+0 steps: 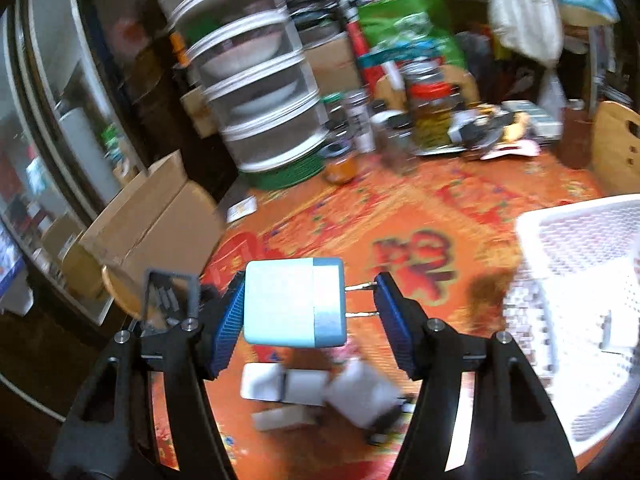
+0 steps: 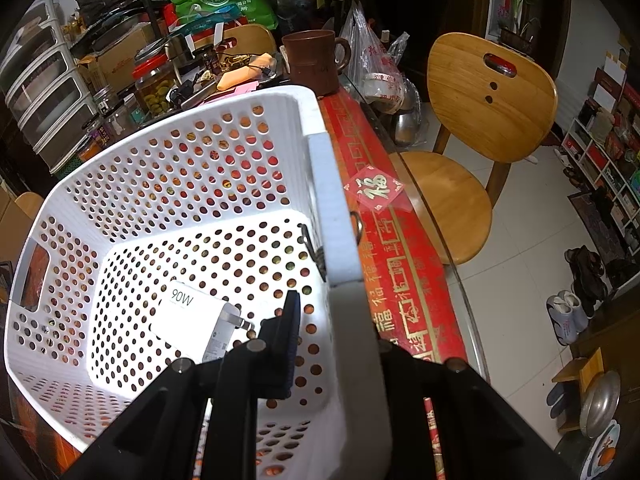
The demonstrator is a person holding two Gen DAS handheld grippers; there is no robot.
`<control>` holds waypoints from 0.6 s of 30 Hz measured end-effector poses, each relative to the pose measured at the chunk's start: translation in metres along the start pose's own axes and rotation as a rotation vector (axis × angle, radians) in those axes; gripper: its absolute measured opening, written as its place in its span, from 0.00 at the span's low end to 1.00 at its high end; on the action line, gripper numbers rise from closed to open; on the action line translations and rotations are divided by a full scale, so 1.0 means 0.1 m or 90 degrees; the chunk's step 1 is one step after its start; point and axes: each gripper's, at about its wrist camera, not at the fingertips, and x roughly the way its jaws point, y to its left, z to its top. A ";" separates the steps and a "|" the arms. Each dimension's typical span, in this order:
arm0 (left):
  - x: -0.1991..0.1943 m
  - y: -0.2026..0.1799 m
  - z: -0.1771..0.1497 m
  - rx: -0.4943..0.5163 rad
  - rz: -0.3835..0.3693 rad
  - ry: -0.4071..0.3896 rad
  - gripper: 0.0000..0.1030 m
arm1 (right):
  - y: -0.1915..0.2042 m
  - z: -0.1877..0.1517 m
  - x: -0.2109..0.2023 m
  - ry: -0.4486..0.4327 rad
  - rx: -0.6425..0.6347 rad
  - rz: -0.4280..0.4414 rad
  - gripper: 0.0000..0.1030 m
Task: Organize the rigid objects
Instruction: 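Grasp the teal-and-white charger with the left tool and lift it, then carry the teal-and-white charger over the basket and open the left tool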
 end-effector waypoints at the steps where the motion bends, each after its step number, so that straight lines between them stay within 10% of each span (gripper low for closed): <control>1: -0.09 -0.09 0.01 0.006 -0.010 -0.006 0.59 | 0.00 0.00 0.00 0.000 0.000 0.000 0.16; 8: -0.57 -0.86 0.07 0.049 -0.095 -0.034 0.59 | 0.00 0.01 0.00 0.002 0.003 0.005 0.16; 18: -0.67 -1.79 -0.03 0.139 -0.099 -0.018 0.59 | -0.01 0.02 0.01 0.003 0.008 0.010 0.16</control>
